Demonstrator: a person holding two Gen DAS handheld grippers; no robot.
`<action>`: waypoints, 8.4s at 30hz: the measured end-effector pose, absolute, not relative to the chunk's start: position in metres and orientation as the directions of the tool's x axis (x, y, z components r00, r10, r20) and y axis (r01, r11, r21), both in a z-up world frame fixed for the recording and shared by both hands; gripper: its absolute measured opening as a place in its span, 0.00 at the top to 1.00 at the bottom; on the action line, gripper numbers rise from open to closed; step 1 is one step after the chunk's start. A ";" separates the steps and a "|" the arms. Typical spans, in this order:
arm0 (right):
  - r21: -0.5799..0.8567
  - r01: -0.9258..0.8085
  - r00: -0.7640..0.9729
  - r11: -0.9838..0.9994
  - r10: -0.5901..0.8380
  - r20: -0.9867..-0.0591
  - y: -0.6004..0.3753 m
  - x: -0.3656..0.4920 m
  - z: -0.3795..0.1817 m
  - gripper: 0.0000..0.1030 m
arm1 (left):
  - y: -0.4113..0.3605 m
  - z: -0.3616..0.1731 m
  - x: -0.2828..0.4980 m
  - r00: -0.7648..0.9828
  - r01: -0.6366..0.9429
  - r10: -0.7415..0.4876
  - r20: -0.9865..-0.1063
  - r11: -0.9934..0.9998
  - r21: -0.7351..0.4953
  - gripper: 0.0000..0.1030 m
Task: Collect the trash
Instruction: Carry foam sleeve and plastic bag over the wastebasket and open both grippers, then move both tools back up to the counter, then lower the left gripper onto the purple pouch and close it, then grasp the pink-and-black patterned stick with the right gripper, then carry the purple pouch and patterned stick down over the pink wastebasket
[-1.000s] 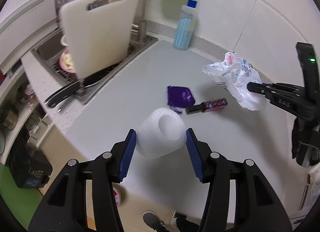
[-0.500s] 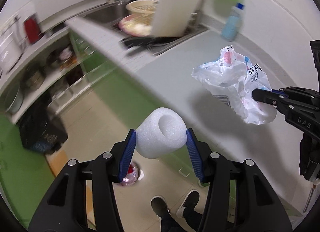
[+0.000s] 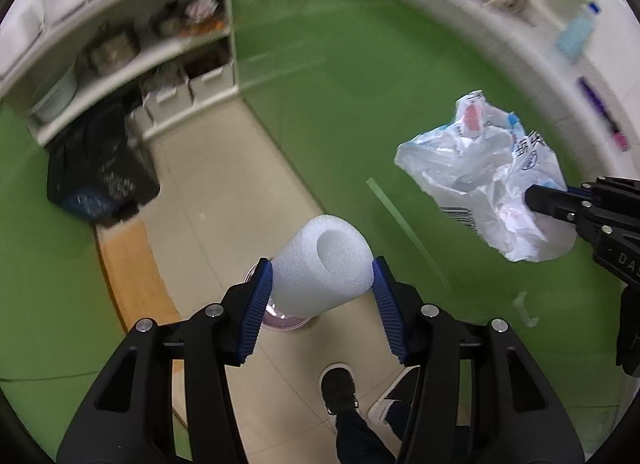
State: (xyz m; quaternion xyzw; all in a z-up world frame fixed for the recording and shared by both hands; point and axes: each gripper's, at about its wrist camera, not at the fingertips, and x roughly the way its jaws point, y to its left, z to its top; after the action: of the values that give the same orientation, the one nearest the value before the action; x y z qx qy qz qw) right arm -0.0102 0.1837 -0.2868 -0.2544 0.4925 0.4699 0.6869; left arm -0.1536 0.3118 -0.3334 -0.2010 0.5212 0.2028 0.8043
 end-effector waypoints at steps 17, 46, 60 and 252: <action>0.099 -0.897 0.016 0.430 0.255 -0.967 0.221 -0.019 -0.546 0.95 | 0.359 -0.634 -0.157 0.277 -0.601 0.015 -0.961 0.783 -0.161 0.49; 0.159 -0.955 -0.122 0.250 0.159 -0.980 0.301 -0.096 -0.663 0.95 | 0.408 -0.651 -0.276 0.246 -0.784 0.082 -0.966 0.602 -0.149 0.03; 0.192 -0.946 -0.146 0.262 0.184 -0.972 0.301 -0.100 -0.654 0.05 | 0.391 -0.635 -0.291 0.229 -0.798 0.102 -0.968 0.589 -0.126 0.03; 0.160 -0.940 -0.007 0.301 0.453 -0.891 0.172 -0.019 -0.236 0.78 | 0.287 -0.241 -0.141 0.378 -0.536 0.167 -0.911 0.841 -0.069 0.90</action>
State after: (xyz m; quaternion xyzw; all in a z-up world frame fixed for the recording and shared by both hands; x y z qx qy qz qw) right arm -0.0186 0.1716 -0.2356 -0.2589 0.4700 0.5314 0.6555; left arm -0.1408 0.2870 -0.2409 -0.1799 0.5137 0.2168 0.8104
